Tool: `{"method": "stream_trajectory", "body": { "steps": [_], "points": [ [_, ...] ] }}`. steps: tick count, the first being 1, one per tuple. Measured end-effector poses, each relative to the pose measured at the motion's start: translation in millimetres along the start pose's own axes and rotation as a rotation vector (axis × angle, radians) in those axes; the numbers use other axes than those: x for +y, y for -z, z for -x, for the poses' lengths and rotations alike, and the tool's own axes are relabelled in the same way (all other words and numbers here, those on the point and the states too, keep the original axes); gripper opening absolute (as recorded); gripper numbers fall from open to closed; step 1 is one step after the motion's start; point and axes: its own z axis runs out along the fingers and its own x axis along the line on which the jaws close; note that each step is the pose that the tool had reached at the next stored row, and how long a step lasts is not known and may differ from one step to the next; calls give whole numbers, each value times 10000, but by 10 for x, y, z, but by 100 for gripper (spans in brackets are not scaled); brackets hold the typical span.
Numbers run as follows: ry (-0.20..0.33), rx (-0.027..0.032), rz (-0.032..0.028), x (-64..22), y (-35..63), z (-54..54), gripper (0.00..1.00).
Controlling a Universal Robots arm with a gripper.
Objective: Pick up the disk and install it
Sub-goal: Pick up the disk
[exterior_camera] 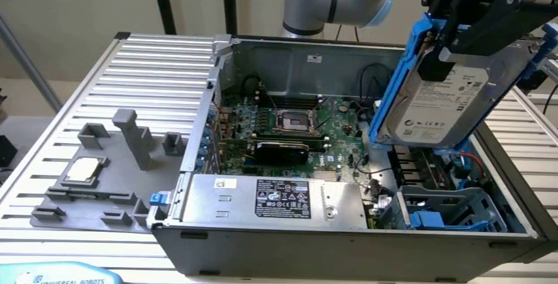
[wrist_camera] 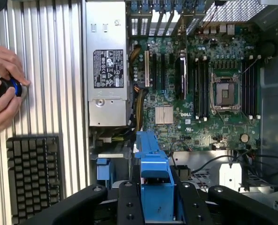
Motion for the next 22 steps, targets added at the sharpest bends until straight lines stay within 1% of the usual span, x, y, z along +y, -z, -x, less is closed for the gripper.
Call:
{"method": "stream_trajectory", "body": {
  "steps": [7,12,17,19,22],
  "points": [
    [0,-1,0,-172,10,-197,33],
    [0,-17,1,-348,-3,-276,33],
    [1,-23,1,-526,-60,-339,33],
    [0,-30,2,-560,-88,-363,33],
    [-2,-33,7,-565,-96,-370,33]
  ]
}}
